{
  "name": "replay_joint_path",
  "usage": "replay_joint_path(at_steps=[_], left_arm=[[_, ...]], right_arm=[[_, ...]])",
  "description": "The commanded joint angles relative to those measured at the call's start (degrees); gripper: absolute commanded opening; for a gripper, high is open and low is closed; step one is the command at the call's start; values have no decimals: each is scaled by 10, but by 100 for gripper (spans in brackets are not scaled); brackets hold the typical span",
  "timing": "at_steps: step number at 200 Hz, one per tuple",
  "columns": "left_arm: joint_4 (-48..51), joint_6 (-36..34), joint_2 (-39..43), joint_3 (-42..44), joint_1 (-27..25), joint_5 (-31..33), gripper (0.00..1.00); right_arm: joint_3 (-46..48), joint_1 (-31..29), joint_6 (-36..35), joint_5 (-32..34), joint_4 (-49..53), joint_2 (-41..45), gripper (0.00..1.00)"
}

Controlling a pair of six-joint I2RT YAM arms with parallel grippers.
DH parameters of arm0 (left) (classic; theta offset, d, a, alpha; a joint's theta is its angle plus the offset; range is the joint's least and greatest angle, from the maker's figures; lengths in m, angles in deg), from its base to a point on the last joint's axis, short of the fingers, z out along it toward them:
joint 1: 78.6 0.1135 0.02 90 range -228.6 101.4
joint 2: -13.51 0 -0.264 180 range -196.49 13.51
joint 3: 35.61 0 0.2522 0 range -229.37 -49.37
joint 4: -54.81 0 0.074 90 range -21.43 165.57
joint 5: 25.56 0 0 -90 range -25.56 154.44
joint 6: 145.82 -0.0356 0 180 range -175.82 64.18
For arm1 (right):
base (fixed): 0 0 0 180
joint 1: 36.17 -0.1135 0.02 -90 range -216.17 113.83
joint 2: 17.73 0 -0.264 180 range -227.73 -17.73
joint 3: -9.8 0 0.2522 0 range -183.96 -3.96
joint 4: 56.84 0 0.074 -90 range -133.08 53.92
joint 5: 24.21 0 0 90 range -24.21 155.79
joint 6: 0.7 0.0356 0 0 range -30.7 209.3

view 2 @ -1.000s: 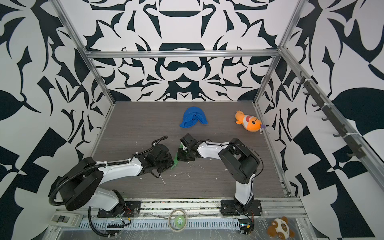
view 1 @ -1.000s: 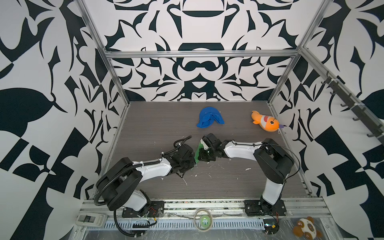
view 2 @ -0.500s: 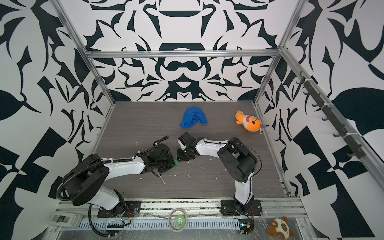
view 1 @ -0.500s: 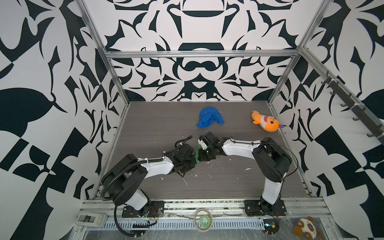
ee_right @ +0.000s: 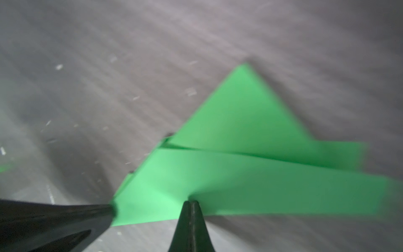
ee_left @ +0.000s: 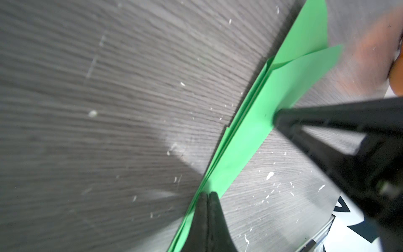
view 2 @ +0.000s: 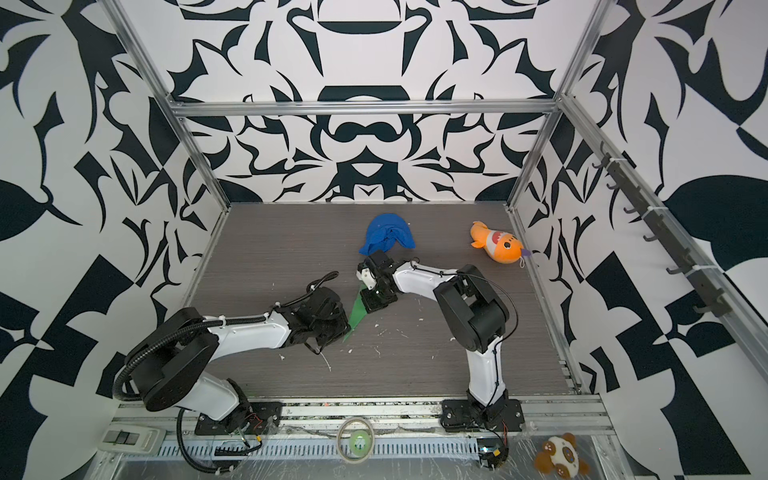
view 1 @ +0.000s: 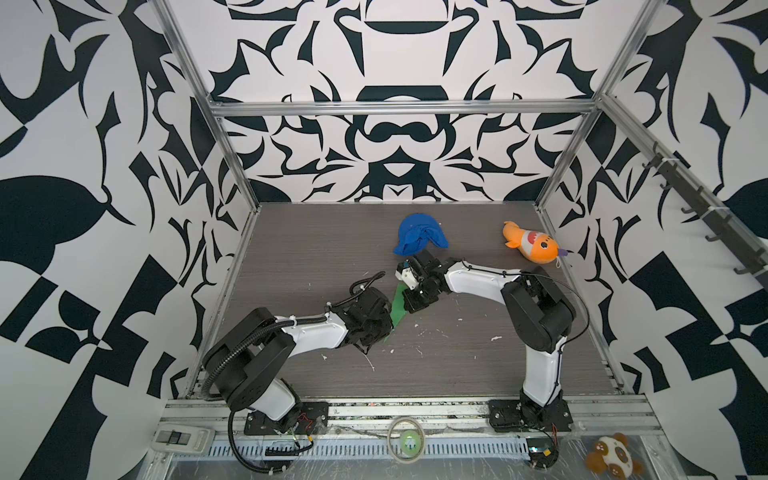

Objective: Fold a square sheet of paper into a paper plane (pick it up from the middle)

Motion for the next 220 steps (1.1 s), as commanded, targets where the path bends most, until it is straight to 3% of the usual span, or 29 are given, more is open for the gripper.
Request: replay_joint_path(at_steps=[1,55,90,119,156,171,195,220], left_arm=[[85,2,-23,16,0,8,0],[82,-11,-18,8,0,3,0],[71,-38,14,-13,0,0,0],[68,-71,59,-42,12,1,24],[101,-111,127,-47,65,24,55],[118,-137,147,-43,92,28,67],[143,-177,180,-30,139,28,77],[170,-222,198,-19,179,45,84]], right_arm=[[-20,21,-24,42,29,-7,0],[-72,58,9,90,48,-22,0],[-67,61,39,123,46,44,0],[-5,57,81,129,18,135,2],[60,26,144,122,15,217,21],[62,-3,161,159,37,223,31],[49,-58,195,228,58,210,46],[8,-108,247,278,82,164,52]])
